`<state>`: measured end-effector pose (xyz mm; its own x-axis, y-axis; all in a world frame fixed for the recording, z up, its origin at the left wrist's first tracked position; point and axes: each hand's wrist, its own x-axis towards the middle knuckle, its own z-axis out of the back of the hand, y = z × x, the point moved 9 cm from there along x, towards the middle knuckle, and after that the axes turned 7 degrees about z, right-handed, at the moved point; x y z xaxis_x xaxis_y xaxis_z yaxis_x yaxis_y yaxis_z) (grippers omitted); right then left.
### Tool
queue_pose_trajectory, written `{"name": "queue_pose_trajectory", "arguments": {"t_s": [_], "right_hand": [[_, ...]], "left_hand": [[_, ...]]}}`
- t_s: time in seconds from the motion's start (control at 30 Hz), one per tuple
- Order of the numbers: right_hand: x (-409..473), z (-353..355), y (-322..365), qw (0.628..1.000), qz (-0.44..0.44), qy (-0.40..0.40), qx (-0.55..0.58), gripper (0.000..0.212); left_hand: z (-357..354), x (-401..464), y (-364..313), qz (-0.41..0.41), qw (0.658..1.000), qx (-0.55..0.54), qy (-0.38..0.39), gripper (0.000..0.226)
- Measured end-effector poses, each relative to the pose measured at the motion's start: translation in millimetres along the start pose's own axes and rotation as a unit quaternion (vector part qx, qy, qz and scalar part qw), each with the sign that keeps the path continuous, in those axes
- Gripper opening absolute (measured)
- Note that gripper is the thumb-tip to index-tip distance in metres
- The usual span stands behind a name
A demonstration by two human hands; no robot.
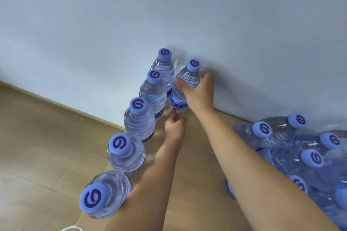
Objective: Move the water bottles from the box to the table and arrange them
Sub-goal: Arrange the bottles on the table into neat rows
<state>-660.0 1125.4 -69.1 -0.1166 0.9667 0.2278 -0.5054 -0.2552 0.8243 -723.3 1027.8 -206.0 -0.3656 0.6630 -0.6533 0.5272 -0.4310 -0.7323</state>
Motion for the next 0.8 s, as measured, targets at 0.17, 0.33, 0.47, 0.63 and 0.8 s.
{"name": "queue_pose_trajectory", "arguments": {"t_s": [0.17,0.33,0.47,0.63,0.8], "right_hand": [[-5,-9,0,0.991,-0.076,0.102,-0.033,0.085],[-63,70,62,0.993,0.113,-0.021,-0.034,0.06],[-119,143,61,0.964,0.177,-0.183,-0.075,0.044],[-123,136,20,0.986,0.02,-0.164,-0.023,0.073],[-116,141,-13,0.977,-0.059,-0.201,-0.039,0.07]], "left_hand": [[6,-1,-8,-0.012,1.0,0.009,-0.014,0.043],[-11,-44,13,-0.041,0.987,0.13,0.084,0.06],[5,-83,40,-0.054,0.971,0.201,0.115,0.053],[30,-116,63,-0.058,0.964,0.233,0.117,0.05],[44,-127,71,-0.052,0.967,0.226,0.103,0.05]]}}
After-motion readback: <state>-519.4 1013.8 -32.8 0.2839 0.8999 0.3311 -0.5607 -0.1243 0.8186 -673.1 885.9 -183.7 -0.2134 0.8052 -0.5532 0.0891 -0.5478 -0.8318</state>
